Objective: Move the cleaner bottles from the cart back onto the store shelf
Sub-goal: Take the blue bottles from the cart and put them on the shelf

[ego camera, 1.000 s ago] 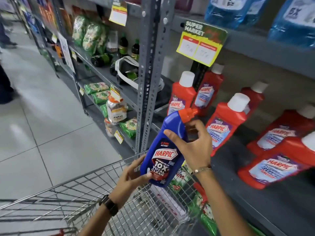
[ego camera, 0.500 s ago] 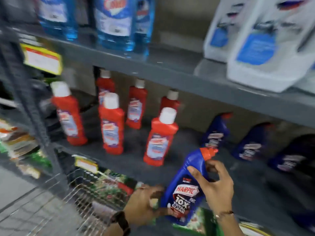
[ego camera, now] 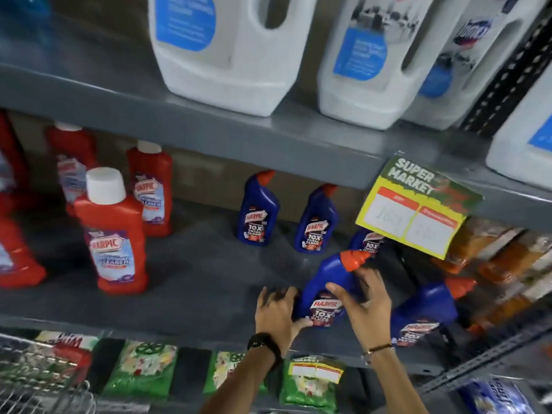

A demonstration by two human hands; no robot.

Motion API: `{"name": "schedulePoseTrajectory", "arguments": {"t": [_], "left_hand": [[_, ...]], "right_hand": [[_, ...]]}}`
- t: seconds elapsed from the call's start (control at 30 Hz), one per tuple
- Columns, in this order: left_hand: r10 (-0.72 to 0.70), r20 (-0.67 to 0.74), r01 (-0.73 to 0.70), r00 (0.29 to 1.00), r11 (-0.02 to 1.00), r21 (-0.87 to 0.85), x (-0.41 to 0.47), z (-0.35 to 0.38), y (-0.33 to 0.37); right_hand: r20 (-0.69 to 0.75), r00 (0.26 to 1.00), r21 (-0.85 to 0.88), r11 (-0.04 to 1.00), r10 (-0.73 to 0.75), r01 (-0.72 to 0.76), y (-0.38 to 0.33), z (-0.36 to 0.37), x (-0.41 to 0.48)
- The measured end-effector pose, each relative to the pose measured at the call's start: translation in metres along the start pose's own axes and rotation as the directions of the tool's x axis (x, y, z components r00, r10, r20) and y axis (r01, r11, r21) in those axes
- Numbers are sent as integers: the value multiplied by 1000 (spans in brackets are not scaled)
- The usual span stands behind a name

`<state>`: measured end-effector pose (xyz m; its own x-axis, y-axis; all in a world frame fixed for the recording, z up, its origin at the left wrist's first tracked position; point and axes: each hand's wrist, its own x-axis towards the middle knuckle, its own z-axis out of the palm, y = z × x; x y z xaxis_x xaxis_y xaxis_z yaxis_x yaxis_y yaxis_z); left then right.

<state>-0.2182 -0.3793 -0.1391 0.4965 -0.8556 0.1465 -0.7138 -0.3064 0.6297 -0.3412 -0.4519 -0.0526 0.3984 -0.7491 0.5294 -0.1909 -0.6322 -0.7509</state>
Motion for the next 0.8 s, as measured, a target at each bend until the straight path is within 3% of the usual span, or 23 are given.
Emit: {"name": "schedulePoseTrajectory", "arguments": {"t": [0.23,0.37,0.43,0.5,0.57,0.6,0.7,0.8], "left_hand": [[-27,51,30,998,998,-53,6,9,4],[-59,36,67,998,949,-307,-10,-6,-8],[-58,-23,41,998,887,-459,-27,-29,-24],[-66,-87,3,994,815,-580,-48,-60,-45],[-103,-160,-20,982,779,-626,-74,-99,-81],[-133,-200,-23,971,778,-628,-88,-118,-103],[-341,-332,36,880,743,-668,-143,-169,-190],[-621,-377,165,687,639,-752,-217,-208,-281]], "right_hand": [[-24,1000,-64,998,16,-18,9,5,4],[-82,996,-87,995,42,-49,7,12,-4],[-165,986,-158,987,13,-40,10,17,-10],[-336,939,-281,959,-70,-29,12,25,-21],[-505,860,-184,983,-74,-23,-7,53,-40],[-521,851,-95,995,-69,22,-23,74,-51],[-301,952,96,991,-63,96,-82,162,-96],[94,995,294,954,40,-66,-138,259,-159]]}}
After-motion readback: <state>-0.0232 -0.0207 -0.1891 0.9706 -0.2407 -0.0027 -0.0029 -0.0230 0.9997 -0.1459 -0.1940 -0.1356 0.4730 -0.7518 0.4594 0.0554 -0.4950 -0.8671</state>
